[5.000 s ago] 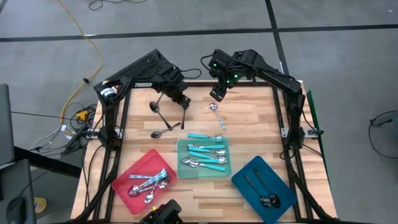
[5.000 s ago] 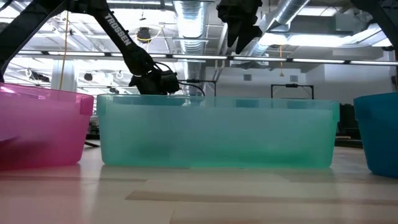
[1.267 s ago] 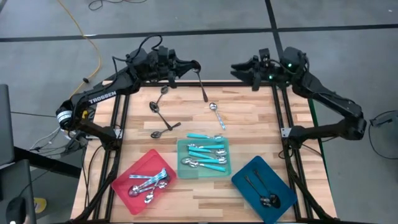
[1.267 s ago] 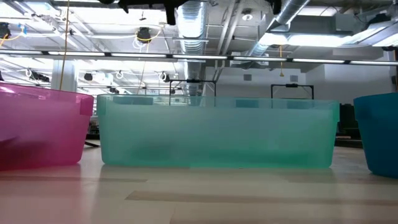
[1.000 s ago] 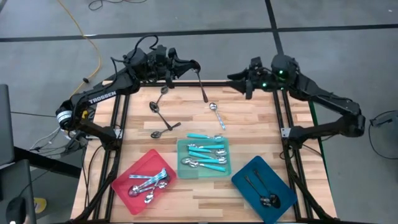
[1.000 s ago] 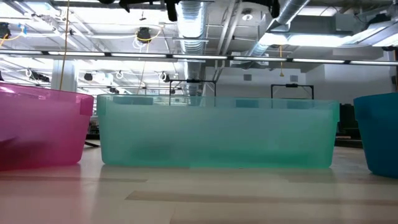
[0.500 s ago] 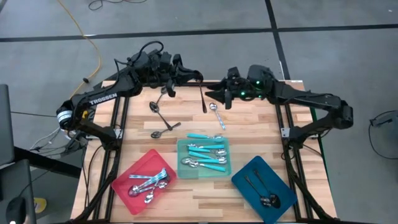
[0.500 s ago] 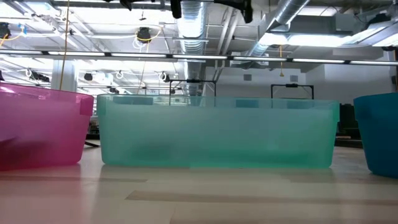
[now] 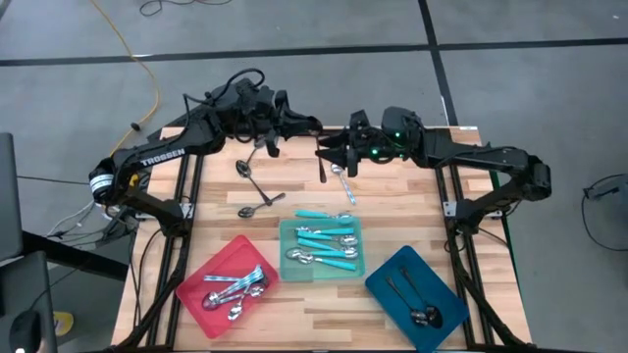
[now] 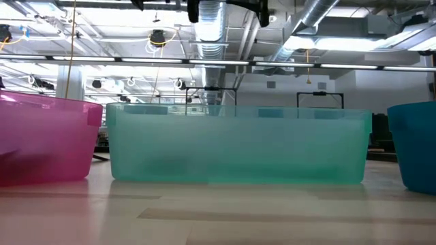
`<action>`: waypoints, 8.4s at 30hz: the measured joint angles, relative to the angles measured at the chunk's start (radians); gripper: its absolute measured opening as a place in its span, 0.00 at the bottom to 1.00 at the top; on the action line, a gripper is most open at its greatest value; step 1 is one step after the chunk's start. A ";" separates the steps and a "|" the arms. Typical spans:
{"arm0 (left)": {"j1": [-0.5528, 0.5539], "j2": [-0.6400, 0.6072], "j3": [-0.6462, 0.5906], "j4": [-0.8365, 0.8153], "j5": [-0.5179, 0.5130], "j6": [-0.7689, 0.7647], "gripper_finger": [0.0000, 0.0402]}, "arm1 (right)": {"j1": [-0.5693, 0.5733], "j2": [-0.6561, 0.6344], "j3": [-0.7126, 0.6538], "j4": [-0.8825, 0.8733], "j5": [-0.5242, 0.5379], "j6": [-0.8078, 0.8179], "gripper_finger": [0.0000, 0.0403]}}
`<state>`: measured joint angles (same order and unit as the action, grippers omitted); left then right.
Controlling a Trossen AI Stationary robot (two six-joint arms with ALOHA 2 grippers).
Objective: Sort silverware by color (type)
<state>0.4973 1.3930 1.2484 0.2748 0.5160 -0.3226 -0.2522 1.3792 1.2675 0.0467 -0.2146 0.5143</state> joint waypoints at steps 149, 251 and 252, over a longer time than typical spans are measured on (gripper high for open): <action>-0.408 -0.278 -0.001 -0.729 -0.696 -0.326 0.44 | 1.140 0.205 -0.001 -1.180 0.243 1.500 0.05; -0.362 -0.162 -0.008 -0.571 -0.521 -0.219 0.44 | 1.119 0.160 -0.480 -0.582 0.212 1.513 0.28; -0.362 -0.162 -0.008 -0.582 -0.520 -0.218 0.44 | 1.120 0.160 -0.476 -0.586 0.210 1.512 0.31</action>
<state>0.1356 1.2312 1.2407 -0.3074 -0.0044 -0.5402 0.8673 1.5391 0.7919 -0.5393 -0.0041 2.0266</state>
